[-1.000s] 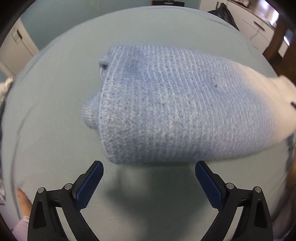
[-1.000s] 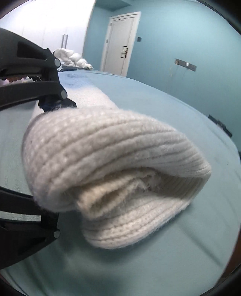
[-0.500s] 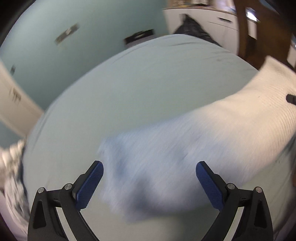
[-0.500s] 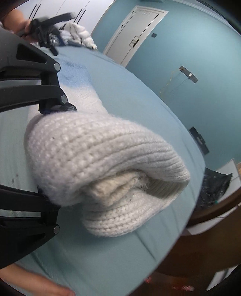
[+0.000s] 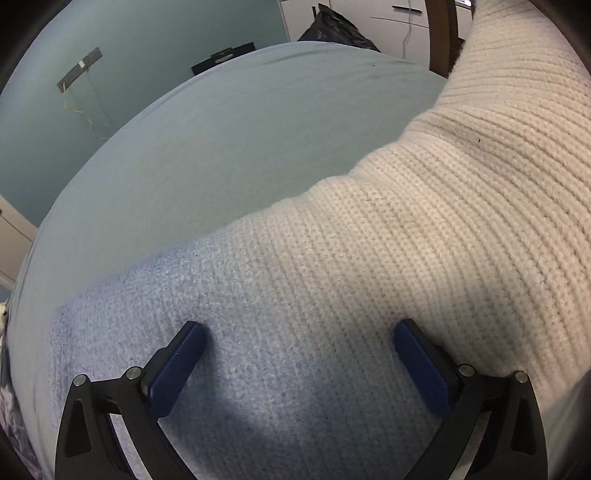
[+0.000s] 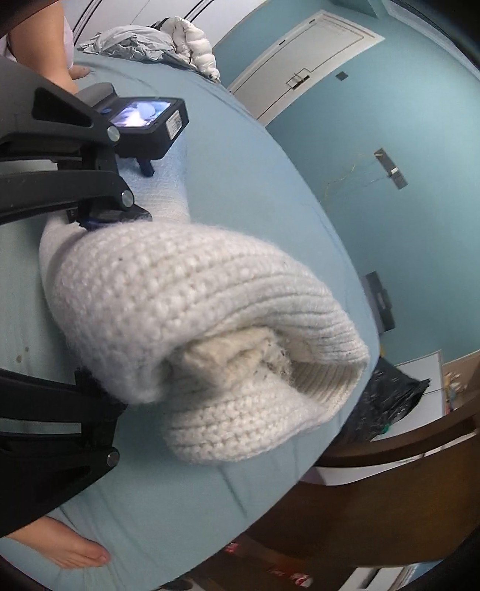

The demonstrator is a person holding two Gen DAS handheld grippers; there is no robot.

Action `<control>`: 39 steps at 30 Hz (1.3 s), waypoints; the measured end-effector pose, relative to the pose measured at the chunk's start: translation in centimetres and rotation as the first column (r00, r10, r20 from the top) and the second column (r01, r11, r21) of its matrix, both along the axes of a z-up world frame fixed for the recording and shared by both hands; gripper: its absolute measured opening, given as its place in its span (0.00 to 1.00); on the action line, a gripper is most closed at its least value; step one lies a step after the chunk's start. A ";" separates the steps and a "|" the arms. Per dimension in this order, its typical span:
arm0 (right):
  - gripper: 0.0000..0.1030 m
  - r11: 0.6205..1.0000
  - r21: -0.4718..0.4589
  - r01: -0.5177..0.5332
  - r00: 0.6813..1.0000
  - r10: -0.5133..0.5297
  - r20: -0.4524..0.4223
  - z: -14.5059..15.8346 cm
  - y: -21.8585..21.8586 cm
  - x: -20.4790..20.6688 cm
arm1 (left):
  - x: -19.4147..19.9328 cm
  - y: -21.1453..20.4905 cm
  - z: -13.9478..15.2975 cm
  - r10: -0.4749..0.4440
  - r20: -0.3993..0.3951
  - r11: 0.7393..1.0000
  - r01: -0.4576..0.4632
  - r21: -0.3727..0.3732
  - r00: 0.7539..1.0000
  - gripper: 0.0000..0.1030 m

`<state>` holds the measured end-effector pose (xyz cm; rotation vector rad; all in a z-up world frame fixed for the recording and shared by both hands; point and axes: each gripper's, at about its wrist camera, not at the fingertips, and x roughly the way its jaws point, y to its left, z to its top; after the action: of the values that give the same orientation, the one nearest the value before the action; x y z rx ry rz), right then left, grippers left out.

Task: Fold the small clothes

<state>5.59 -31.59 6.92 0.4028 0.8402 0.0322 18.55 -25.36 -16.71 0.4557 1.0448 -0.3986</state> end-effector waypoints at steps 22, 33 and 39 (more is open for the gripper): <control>0.44 0.900 -0.393 -0.189 0.931 0.292 0.220 3.6 9.1 -2.2 | 7.3 7.4 4.4 0.163 0.029 0.986 -0.162 -0.022 0.986 1.00; 0.45 0.802 -0.548 -0.237 0.890 0.405 0.209 5.8 14.6 0.1 | 2.5 28.6 15.4 0.328 0.025 0.945 -0.328 -0.011 0.944 1.00; 0.45 0.600 -0.748 -0.284 0.789 0.589 0.173 4.3 24.4 0.8 | 2.7 42.0 17.0 0.620 -0.159 0.730 -0.639 -0.241 0.768 1.00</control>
<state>6.43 -7.21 11.22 -0.5460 0.4565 0.2617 21.21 16.62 0.31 -0.1911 1.1207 0.0584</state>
